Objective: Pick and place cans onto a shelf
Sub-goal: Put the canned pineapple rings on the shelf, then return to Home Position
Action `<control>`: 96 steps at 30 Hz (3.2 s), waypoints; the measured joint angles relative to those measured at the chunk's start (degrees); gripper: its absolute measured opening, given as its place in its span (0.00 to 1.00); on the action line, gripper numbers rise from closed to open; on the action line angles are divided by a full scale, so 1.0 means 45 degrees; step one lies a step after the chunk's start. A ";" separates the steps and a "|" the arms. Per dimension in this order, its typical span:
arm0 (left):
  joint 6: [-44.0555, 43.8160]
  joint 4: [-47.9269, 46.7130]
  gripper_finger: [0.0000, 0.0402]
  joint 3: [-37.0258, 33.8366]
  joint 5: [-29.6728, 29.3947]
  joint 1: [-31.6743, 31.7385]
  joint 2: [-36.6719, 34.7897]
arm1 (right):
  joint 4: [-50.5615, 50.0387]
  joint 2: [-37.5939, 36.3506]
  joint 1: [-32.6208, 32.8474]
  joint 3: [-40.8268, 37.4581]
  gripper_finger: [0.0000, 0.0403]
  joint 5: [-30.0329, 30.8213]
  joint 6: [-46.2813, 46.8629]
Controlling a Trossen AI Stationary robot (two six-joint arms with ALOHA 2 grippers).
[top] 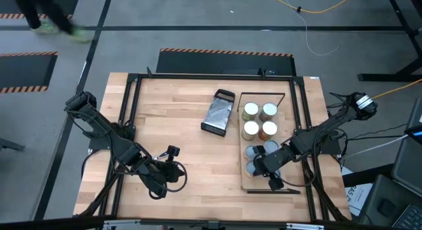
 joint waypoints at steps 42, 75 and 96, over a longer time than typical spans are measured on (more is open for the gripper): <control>0.0063 0.2754 0.02 0.0000 -0.1354 0.0679 -0.0005 | -0.0656 0.0000 -0.0005 0.1435 0.17 -0.0066 -0.1068; 0.3150 0.0006 0.02 0.0015 -0.3944 0.0842 -0.8367 | -0.8279 -0.2451 -0.0005 1.0142 0.17 0.0174 -0.4323; 0.3792 0.4232 0.02 -0.7687 -0.4595 0.0716 -1.2540 | -0.1598 -0.9859 -0.0019 0.0671 0.17 0.0919 -0.3636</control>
